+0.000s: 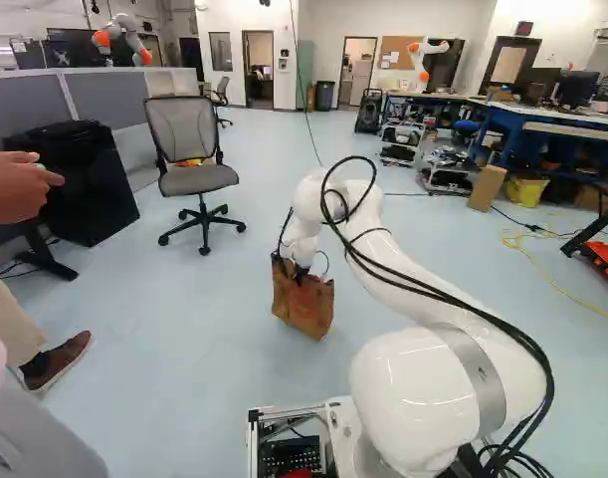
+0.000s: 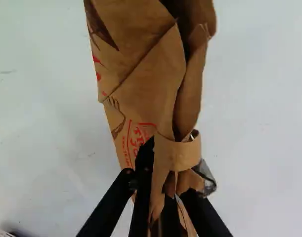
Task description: Pick up the grocery bag from the ground
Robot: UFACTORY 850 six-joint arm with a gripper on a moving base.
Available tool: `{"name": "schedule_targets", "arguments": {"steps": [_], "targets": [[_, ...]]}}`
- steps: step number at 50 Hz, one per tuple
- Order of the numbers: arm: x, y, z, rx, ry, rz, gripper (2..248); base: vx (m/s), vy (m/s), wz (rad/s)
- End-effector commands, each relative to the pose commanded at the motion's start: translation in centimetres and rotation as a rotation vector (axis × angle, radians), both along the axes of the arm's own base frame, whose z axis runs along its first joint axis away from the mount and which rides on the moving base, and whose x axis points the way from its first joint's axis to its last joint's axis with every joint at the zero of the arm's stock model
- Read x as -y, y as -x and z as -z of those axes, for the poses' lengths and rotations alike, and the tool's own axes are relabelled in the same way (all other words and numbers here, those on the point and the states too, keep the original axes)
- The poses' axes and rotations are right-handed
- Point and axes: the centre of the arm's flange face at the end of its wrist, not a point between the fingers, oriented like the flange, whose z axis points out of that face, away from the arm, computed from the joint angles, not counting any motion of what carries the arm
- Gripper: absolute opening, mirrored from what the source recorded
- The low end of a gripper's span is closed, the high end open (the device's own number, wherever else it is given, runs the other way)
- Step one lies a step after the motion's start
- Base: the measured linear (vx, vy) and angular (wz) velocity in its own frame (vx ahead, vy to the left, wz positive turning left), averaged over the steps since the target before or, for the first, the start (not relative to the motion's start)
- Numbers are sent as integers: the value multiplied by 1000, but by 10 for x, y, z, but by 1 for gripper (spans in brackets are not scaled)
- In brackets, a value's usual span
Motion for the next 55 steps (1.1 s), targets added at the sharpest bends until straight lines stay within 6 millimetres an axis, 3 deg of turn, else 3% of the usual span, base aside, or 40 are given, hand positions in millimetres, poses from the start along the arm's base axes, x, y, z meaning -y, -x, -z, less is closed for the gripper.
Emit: {"name": "schedule_targets", "arguments": {"steps": [55], "targets": [[1,11,-153,70,-6,0,22,0,0,0]]}}
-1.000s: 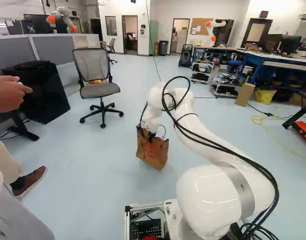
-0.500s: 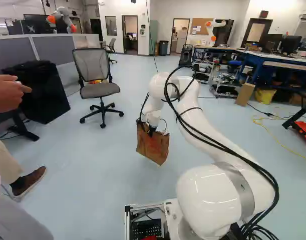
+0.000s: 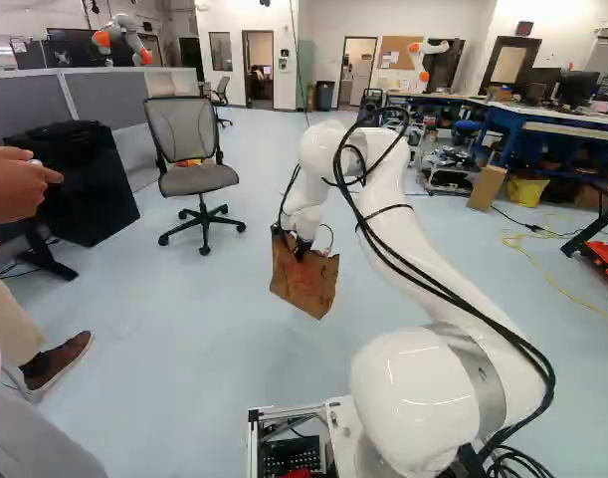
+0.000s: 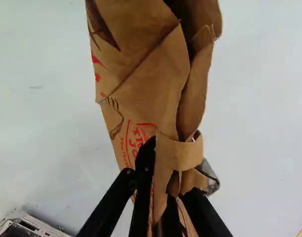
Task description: Pick up the grocery bag from the ground
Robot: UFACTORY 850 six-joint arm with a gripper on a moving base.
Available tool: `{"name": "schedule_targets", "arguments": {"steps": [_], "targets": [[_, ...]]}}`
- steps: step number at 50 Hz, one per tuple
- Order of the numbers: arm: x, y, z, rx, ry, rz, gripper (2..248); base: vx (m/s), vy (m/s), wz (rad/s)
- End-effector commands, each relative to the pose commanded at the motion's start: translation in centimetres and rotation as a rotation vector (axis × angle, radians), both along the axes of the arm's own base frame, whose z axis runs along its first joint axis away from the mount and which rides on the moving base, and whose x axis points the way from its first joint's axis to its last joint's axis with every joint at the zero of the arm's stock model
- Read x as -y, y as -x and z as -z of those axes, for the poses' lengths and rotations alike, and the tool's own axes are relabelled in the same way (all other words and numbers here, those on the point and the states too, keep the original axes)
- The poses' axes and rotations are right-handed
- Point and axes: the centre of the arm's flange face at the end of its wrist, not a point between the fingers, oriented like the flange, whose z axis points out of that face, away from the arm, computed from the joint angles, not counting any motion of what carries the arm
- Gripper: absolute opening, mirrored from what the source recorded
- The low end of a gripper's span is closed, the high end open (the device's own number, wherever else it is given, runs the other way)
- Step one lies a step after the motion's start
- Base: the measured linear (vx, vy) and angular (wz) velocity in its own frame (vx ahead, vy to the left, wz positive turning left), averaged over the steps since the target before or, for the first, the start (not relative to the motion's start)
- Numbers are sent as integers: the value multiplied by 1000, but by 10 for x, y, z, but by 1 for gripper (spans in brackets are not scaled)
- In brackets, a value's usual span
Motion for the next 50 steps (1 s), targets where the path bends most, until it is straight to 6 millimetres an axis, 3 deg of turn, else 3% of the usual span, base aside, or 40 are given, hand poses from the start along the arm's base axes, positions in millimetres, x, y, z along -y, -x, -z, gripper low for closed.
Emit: {"name": "schedule_targets", "arguments": {"steps": [50], "targets": [[2,22,-134,117,-11,0,22,0,0,0]]}}
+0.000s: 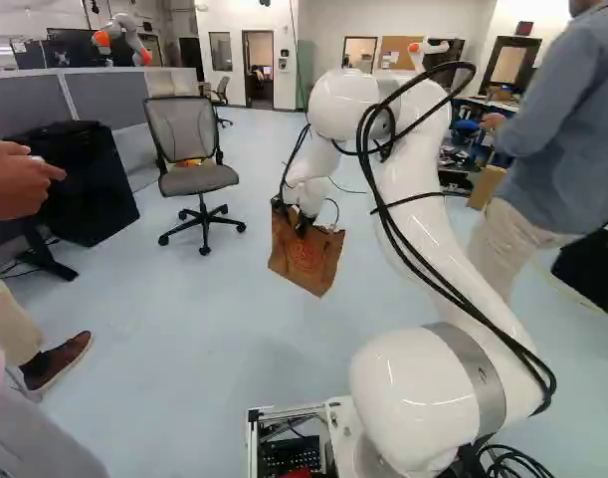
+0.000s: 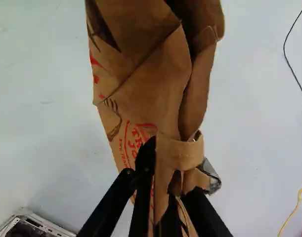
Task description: Pick up the grocery bag from the ground
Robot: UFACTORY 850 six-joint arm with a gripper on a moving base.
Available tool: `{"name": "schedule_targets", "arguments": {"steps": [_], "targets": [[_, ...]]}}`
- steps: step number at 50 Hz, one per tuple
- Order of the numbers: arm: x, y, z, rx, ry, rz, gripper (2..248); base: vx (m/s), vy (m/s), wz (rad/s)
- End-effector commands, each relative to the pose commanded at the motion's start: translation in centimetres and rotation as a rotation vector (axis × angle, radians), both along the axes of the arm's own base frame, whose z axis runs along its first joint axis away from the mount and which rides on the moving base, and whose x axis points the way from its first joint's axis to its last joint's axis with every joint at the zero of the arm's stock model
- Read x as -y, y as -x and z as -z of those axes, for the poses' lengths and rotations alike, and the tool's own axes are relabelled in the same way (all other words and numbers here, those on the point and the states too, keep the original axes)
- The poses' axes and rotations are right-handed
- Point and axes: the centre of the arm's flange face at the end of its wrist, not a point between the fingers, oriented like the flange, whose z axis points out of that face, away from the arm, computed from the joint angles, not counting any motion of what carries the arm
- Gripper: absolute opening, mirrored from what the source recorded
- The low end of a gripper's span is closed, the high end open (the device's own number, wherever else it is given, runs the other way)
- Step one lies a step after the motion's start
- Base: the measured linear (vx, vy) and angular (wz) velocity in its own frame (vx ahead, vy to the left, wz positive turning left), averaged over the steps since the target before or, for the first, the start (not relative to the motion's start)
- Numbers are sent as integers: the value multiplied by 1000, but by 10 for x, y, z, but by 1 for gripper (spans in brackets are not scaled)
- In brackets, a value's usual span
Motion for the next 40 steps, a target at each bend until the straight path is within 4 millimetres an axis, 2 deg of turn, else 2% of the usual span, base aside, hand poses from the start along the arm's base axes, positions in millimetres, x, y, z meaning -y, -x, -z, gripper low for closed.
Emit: {"name": "schedule_targets", "arguments": {"steps": [23,40], "targets": [[1,13,-59,68,-6,0,22,0,0,0],[2,16,-62,77,-9,9,22,0,0,0]]}}
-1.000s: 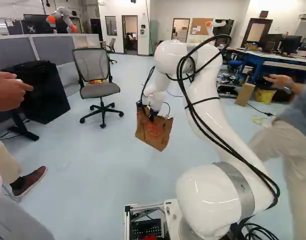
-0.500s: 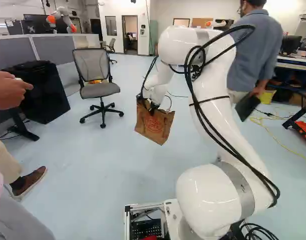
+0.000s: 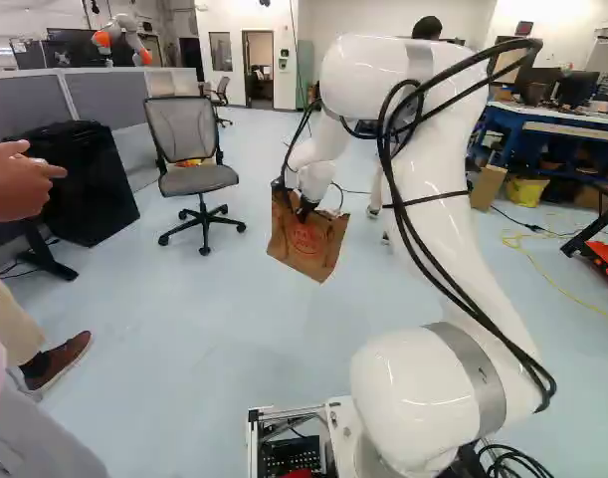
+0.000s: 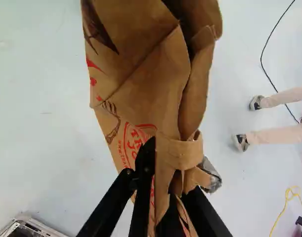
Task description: Pick up the grocery bag from the ground
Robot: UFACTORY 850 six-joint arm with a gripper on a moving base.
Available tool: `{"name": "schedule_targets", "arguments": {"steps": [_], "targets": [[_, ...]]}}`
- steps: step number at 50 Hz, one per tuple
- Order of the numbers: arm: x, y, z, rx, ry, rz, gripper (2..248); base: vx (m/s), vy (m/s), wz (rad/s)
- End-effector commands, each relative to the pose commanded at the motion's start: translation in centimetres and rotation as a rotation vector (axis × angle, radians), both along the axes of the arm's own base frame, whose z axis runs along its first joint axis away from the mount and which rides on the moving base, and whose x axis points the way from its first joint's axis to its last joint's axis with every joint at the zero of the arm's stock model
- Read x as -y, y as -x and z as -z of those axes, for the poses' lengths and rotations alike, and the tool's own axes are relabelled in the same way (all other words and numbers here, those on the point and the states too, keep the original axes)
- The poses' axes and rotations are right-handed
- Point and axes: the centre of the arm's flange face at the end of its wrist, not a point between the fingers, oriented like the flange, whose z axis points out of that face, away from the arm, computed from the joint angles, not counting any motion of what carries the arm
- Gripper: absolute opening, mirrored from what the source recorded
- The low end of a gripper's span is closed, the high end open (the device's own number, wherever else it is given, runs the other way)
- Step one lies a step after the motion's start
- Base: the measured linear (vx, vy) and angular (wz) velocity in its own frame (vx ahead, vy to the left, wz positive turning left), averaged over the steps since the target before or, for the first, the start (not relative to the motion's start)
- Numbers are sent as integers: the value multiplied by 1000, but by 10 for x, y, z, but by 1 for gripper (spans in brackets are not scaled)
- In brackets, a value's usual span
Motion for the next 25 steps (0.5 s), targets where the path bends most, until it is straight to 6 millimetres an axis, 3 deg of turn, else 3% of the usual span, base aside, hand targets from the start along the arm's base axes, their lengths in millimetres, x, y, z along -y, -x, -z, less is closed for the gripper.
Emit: {"name": "schedule_targets", "arguments": {"steps": [25], "targets": [[7,21,-14,48,-20,48,22,0,0,0]]}}
